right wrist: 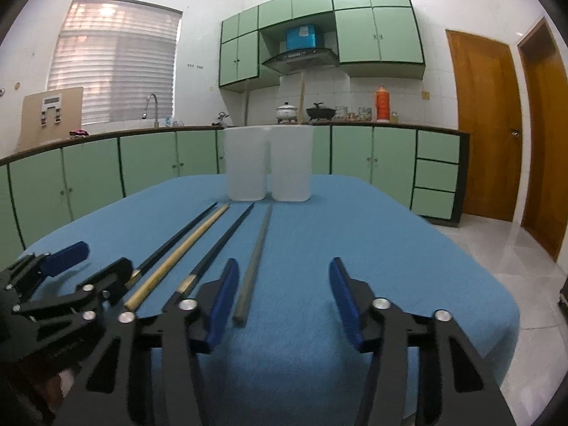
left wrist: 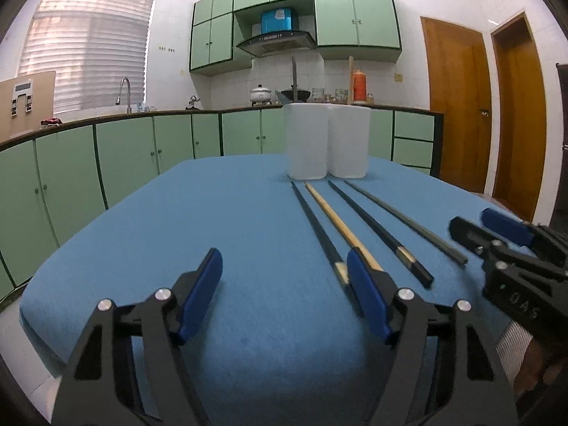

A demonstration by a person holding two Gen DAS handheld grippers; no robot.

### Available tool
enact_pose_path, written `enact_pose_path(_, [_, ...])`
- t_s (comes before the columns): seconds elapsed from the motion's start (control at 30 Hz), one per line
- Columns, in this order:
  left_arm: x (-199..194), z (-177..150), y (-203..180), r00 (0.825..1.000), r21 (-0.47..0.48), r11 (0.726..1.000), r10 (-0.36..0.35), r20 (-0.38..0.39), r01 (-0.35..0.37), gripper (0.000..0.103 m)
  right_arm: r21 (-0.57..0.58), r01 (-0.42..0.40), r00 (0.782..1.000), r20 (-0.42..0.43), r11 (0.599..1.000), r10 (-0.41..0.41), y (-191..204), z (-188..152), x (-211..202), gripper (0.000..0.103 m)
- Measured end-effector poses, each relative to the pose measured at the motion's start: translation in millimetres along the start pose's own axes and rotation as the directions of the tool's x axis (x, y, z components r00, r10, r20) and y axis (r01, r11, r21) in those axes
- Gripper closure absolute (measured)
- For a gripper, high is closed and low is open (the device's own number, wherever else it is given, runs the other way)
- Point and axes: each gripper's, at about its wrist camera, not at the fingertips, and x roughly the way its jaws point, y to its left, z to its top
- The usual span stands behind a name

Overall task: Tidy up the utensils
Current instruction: 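Grasp the black gold-tipped chopstick with the left tool while the right tool grasps the dark grey chopstick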

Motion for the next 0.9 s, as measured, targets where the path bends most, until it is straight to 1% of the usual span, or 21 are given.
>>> enact_pose_path(0.07, [-1.1, -2.9, -3.8, 1.000, 0.008, 1.000, -0.009, -0.004, 0.009, 0.033, -0.017, -0.009, 1.000, -0.008, 1.000, 0.009, 6.0, -1.6, 0.7, 0.060])
enact_pose_path(0.13, [-2.6, -5.8, -6.0, 1.000, 0.006, 1.000, -0.016, -0.005, 0.016, 0.033, -0.025, -0.024, 1.000, -0.012, 0.999, 0.024, 9.4, -3.0, 0.2, 0.062])
enact_pose_path(0.2, [-3.4, -5.6, -7.0, 1.000, 0.001, 1.000, -0.022, -0.004, 0.022, 0.033, -0.037, -0.034, 0.999, -0.021, 0.999, 0.034, 14.8, -5.6, 0.8, 0.068])
enact_pose_path(0.27, [-3.5, -6.4, -8.4, 1.000, 0.001, 1.000, -0.026, -0.004, 0.026, 0.033, -0.041, -0.049, 0.998, -0.036, 0.998, 0.048, 17.7, -8.2, 2.6, 0.077])
enact_pose_path(0.3, [-3.7, -6.9, -8.5, 1.000, 0.000, 1.000, -0.028, -0.005, 0.028, 0.034, -0.040, -0.054, 0.998, -0.037, 0.998, 0.053, 19.0, -10.1, 2.4, 0.079])
enact_pose_path(0.37, [-3.7, -6.7, -9.2, 1.000, -0.004, 1.000, -0.030, -0.006, 0.030, 0.037, -0.044, -0.058, 0.998, -0.036, 0.997, 0.056, 20.3, -10.7, 1.2, 0.089])
enact_pose_path(0.43, [-3.8, -6.8, -9.4, 1.000, -0.008, 1.000, -0.028, -0.006, 0.028, 0.040, -0.040, -0.061, 0.998, -0.038, 0.997, 0.059, 18.9, -11.0, 1.1, 0.094])
enact_pose_path(0.77, [-4.1, -7.4, -15.2, 1.000, -0.020, 1.000, -0.014, -0.006, 0.014, 0.058, -0.015, -0.045, 0.999, -0.026, 0.999, 0.045, 11.5, -10.5, -4.6, 0.095])
enact_pose_path(0.87, [-4.0, -7.5, -17.1, 1.000, -0.032, 0.999, -0.018, -0.007, 0.018, 0.069, -0.019, -0.046, 0.999, -0.023, 0.999, 0.046, 10.8, -10.2, -5.1, 0.095])
enact_pose_path(0.9, [-3.8, -7.2, -17.9, 1.000, -0.033, 0.999, -0.021, -0.009, 0.020, 0.077, -0.020, -0.046, 0.999, -0.021, 0.999, 0.046, 11.1, -11.2, -6.2, 0.095])
